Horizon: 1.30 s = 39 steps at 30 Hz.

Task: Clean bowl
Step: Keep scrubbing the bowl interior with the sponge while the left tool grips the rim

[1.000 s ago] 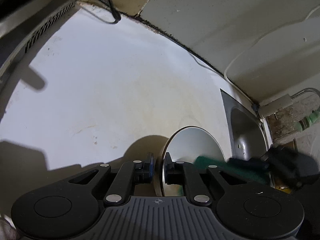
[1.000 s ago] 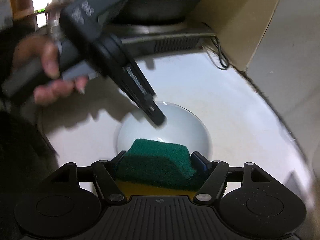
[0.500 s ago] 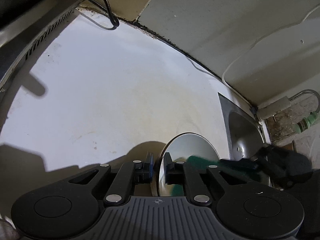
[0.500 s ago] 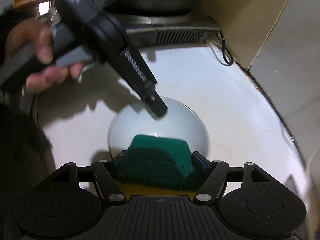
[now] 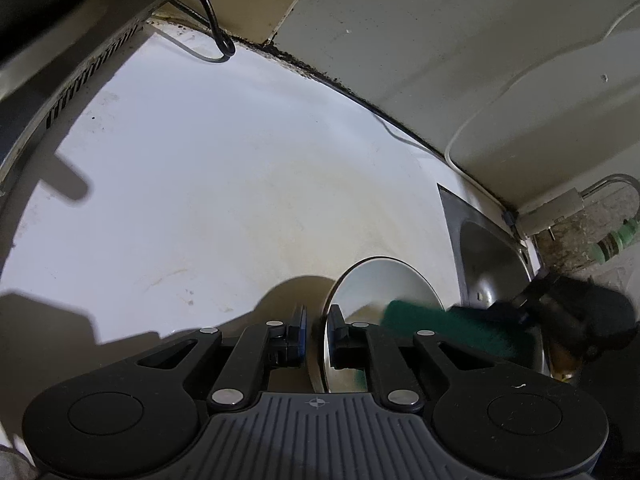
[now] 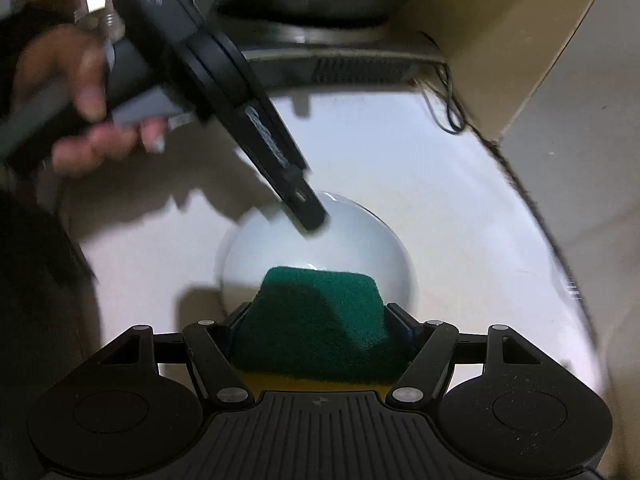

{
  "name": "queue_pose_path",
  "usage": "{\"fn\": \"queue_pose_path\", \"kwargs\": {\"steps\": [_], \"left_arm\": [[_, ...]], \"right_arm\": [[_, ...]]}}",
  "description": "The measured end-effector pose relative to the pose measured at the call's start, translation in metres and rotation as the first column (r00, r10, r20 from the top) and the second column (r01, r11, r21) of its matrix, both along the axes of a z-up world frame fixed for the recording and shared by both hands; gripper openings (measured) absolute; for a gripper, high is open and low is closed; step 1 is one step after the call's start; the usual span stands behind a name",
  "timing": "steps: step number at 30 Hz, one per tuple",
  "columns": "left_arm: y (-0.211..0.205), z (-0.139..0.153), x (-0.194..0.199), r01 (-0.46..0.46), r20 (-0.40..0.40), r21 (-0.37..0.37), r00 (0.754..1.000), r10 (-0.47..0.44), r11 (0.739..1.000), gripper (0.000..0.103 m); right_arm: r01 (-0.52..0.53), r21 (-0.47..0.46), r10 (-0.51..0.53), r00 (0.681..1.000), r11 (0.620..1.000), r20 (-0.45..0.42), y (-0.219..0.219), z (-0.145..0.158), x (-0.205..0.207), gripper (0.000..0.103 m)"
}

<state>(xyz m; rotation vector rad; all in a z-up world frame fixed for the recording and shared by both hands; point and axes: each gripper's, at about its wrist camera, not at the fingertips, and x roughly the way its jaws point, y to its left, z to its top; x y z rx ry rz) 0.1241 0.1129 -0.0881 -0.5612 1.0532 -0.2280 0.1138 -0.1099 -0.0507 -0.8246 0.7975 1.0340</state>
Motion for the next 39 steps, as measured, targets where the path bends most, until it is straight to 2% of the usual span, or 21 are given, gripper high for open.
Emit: {"fn": "queue_pose_path", "kwargs": {"steps": [2,6,9,10,12,15,16,18,21,24,29,31,35,39], "left_arm": [[-0.001,0.000,0.000,0.006,-0.001,-0.003,1.000,-0.006,1.000,0.011],[-0.005,0.001,-0.001,0.017,0.004,0.023,1.000,-0.018,1.000,0.009],[-0.001,0.001,-0.001,0.012,0.008,0.016,1.000,-0.012,1.000,0.010],[-0.001,0.001,-0.001,0.009,0.010,0.015,1.000,-0.009,1.000,0.010],[0.001,0.002,0.000,0.004,0.018,0.014,1.000,-0.004,1.000,0.010],[0.000,0.003,0.001,0.014,0.018,0.008,1.000,-0.014,1.000,0.012],[-0.002,0.003,0.002,0.022,0.020,0.014,1.000,-0.022,1.000,0.012],[-0.003,0.002,0.002,0.030,0.021,0.015,0.999,-0.030,0.999,0.011],[-0.005,0.003,0.002,0.038,0.025,0.007,0.999,-0.038,0.999,0.011],[-0.006,0.002,0.003,0.040,0.025,0.010,0.999,-0.040,0.999,0.011],[0.000,0.002,0.006,0.026,0.025,-0.006,0.999,-0.026,1.000,0.012],[-0.001,0.002,0.006,0.031,0.028,0.001,0.999,-0.031,1.000,0.012],[-0.003,0.002,0.005,0.041,0.024,0.003,0.999,-0.041,0.999,0.011],[-0.006,0.002,0.006,0.050,0.013,0.017,0.999,-0.050,0.999,0.011]], "right_arm": [[0.018,0.016,-0.018,0.999,1.000,0.030,0.004,0.002,0.003,0.070],[0.013,0.048,-0.014,0.999,0.999,0.032,0.021,-0.004,0.009,0.070],[-0.025,0.053,0.029,0.997,0.998,-0.072,0.024,-0.006,0.020,0.070],[-0.031,0.041,0.036,0.993,0.999,-0.116,0.023,-0.008,0.023,0.070],[-0.053,-0.009,0.052,0.991,0.999,-0.125,0.023,-0.009,0.025,0.070],[-0.098,-0.122,0.086,0.991,0.988,-0.099,0.020,-0.007,0.026,0.070],[-0.111,-0.166,0.102,0.993,0.980,-0.063,0.020,-0.004,0.026,0.070],[-0.111,-0.193,0.109,0.994,0.975,-0.019,0.022,-0.001,0.027,0.070],[-0.100,-0.174,0.100,0.995,0.980,-0.009,0.033,-0.007,0.029,0.070],[-0.124,-0.150,0.114,0.991,0.981,-0.072,0.042,-0.015,0.027,0.070],[-0.142,-0.169,0.122,0.985,0.975,-0.121,0.031,-0.010,0.028,0.070],[-0.110,-0.170,0.093,0.990,0.979,-0.106,0.021,-0.009,0.031,0.070],[-0.022,-0.061,0.014,0.991,0.998,-0.134,0.006,-0.002,0.035,0.070],[0.035,0.035,-0.028,0.986,0.999,-0.164,0.003,-0.001,0.031,0.070]]}}
